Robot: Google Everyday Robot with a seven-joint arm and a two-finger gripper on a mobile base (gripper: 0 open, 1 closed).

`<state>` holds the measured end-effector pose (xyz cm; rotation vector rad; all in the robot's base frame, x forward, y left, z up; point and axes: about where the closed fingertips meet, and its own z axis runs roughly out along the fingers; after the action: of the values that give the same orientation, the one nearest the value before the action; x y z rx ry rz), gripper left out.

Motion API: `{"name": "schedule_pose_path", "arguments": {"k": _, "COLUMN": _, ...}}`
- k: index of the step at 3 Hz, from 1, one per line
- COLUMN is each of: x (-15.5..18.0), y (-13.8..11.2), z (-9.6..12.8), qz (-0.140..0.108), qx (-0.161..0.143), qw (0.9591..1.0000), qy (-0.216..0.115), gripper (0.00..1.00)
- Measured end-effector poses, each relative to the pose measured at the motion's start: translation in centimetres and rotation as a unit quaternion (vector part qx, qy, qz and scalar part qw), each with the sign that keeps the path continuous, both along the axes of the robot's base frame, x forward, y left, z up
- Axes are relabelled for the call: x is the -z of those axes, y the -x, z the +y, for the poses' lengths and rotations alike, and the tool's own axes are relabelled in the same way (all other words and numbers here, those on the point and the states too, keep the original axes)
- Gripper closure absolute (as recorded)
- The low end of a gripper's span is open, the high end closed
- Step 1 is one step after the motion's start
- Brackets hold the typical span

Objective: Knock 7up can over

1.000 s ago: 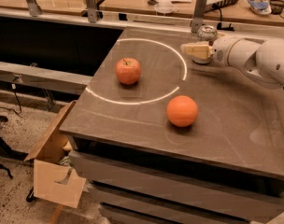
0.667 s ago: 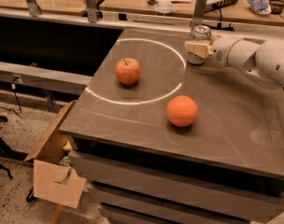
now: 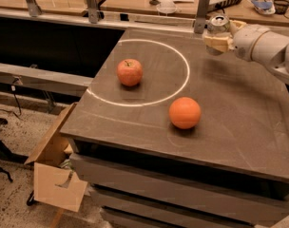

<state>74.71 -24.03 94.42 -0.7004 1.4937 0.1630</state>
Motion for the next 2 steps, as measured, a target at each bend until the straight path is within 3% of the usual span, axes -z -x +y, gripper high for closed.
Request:
{"name": "schedule_pose_path", "arguments": {"k": 1, "x": -1.8, "y": 1.8, "z": -0.7, "qz": -0.052, "qx": -0.027, "qw": 0.9954, "qy": 0.076, "gripper": 1.0}}
{"name": "schedule_pose_path", "arguments": {"k": 2, "x": -2.3, "y": 3.3, "z": -2.0, "qz": -0.082, "qx": -0.061, "qw": 0.9843, "qy": 0.144, "gripper": 1.0}}
